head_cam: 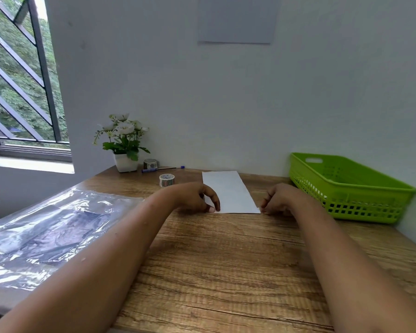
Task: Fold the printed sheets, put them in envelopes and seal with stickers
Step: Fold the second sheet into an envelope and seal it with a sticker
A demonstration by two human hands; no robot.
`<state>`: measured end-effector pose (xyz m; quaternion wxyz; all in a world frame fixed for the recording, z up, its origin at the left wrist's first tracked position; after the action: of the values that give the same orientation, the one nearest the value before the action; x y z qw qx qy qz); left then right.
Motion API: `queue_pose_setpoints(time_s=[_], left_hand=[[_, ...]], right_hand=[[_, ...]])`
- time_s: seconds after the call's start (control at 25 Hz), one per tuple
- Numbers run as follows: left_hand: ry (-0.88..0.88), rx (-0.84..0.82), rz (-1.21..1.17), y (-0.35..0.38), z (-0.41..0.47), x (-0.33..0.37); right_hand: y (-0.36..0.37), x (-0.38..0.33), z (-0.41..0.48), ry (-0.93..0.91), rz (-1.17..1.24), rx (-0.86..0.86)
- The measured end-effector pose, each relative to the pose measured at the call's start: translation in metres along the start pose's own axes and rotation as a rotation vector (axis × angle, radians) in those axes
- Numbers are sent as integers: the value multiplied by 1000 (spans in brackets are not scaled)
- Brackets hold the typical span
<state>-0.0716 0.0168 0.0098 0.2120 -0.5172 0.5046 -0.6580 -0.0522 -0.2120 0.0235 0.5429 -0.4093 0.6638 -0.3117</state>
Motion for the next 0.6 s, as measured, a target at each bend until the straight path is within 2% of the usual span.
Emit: queue_pose_setpoints(time_s=[0.12, 0.24, 0.4, 0.6], left_hand=[[16, -26, -17, -1, 0, -4], [30, -12, -55, -1, 0, -8], [34, 22, -55, 1, 3, -11], [32, 43, -68, 3, 4, -13]], right_hand=[[-3, 3, 4, 85, -2, 41], [4, -4, 9, 153, 106, 33], [10, -18, 1, 153, 232, -4], [9, -15, 0, 235, 101, -102]])
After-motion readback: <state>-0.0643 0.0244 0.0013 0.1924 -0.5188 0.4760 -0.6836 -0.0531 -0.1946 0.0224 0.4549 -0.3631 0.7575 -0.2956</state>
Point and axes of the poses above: each hand's wrist, its own z-axis towards the middle knuckle, its own y-axis out of the palm, x = y × z, the point moved 1 cm from there along z, towards the middle knuckle, and after that the axes turned 6 degrees about y, right-handed, at the moved point
